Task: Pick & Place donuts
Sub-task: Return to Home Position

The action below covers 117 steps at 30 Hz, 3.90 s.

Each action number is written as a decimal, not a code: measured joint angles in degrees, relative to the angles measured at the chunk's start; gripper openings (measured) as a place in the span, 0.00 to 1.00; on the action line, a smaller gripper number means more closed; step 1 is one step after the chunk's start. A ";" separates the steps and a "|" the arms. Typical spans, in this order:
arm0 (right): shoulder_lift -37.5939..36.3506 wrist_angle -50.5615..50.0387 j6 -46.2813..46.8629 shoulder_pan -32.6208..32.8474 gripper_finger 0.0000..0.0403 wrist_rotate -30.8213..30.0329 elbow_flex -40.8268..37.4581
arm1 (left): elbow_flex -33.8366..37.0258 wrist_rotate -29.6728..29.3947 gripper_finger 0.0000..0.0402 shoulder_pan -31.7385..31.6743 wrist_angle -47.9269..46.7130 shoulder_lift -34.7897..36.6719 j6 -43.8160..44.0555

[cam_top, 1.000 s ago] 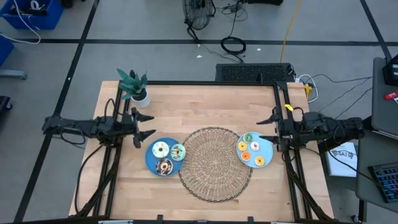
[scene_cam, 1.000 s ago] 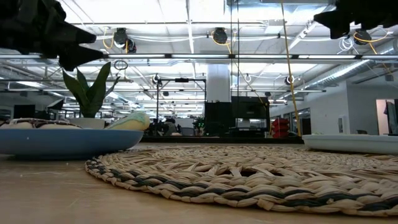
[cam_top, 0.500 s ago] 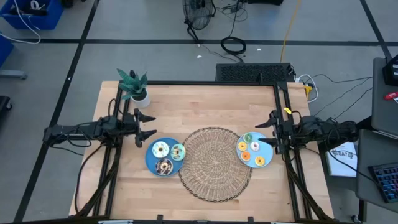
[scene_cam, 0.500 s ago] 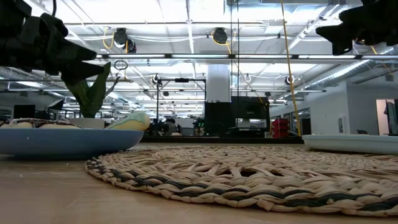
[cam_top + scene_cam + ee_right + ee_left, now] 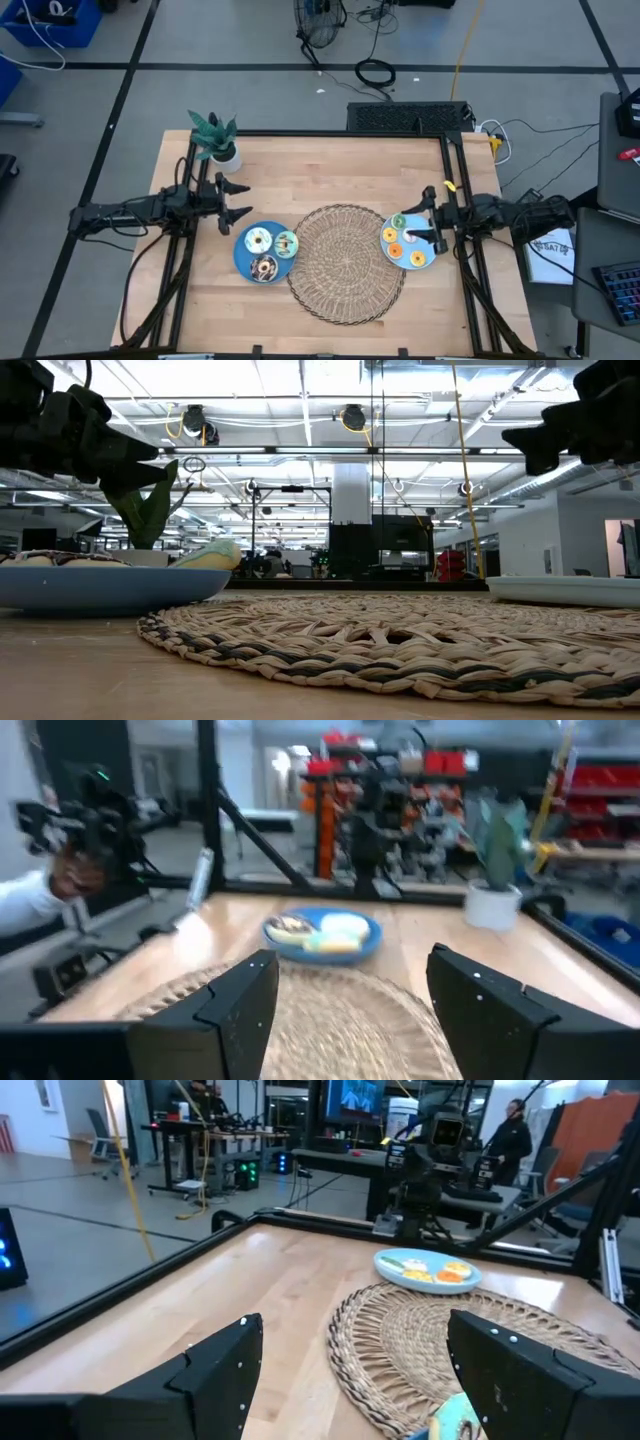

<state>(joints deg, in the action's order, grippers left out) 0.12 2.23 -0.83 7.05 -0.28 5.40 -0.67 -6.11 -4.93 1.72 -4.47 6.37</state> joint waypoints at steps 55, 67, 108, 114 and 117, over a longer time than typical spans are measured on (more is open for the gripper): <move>0.37 4.42 1.67 0.00 0.59 0.36 -4.29 | 0.09 0.08 0.77 0.02 2.46 -3.08 -2.94; 0.37 4.40 1.67 0.01 0.59 0.36 -4.34 | 0.09 0.11 0.77 0.02 2.46 -3.08 -2.95; 0.39 4.40 1.68 0.01 0.59 0.38 -4.34 | 0.04 0.13 0.77 0.02 2.44 -3.08 -2.94; 0.39 4.40 1.69 0.02 0.59 0.38 -4.34 | 0.04 0.13 0.77 0.02 2.44 -3.08 -2.95; 0.39 4.40 1.68 0.01 0.59 0.37 -4.34 | 0.04 0.13 0.77 0.02 2.44 -3.08 -2.95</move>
<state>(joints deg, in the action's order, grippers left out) 0.51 6.63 0.85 7.06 0.09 1.06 -0.62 -5.98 -4.91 4.16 -7.55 3.42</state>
